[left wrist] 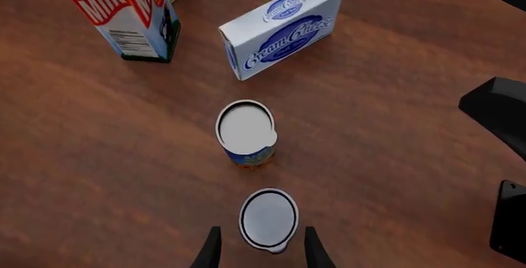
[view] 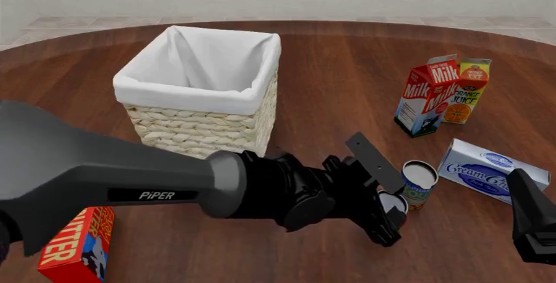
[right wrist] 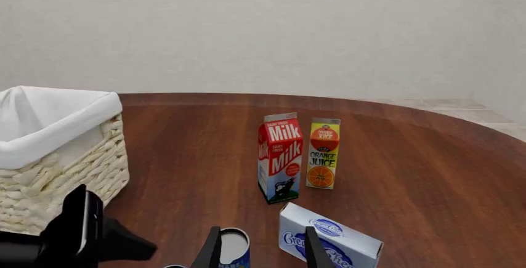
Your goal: Pick up the tomato sauce, and put it in the basket.
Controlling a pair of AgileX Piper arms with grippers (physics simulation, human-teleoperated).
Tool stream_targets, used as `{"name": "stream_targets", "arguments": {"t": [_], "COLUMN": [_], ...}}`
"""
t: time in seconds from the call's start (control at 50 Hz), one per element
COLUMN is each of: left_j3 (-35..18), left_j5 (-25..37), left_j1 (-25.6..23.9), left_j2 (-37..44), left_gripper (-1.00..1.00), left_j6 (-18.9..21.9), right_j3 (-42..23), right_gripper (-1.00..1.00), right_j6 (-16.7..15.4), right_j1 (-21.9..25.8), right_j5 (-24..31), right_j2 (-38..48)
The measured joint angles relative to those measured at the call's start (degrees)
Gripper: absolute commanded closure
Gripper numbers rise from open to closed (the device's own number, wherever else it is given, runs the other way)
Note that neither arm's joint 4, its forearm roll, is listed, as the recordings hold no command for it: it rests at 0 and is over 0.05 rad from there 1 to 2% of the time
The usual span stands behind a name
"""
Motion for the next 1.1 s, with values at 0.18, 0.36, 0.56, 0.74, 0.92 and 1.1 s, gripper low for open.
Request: {"name": "stream_targets", "arguments": {"t": [0.18, 0.36, 0.56, 0.74, 0.92, 1.1], "left_j3": [-0.84, -1.53, -2.28, -2.85, -2.95, -2.92], "left_j5": [-0.05, -0.06, 0.01, -0.08, -0.46, -0.92], "left_j1": [0.18, 0.45, 0.25, -0.29, -0.6, -0.5], "left_j2": [0.95, 1.83, 2.62, 3.46, 3.94, 4.28], "left_gripper": [-1.0, -1.0, -1.0, -1.0, -1.0, -1.0], "left_j6": [-0.28, -0.38, -0.97, -1.74, -2.42, -2.85], "right_j3": [0.0, 0.0, 0.0, 0.0, 0.0, 0.0], "right_gripper": [-1.0, -1.0, -1.0, -1.0, -1.0, -1.0], "right_j6": [0.0, 0.0, 0.0, 0.0, 0.0, 0.0], "right_j1": [0.0, 0.0, 0.0, 0.0, 0.0, 0.0], "right_j5": [0.0, 0.0, 0.0, 0.0, 0.0, 0.0], "right_j2": [0.0, 0.0, 0.0, 0.0, 0.0, 0.0]}}
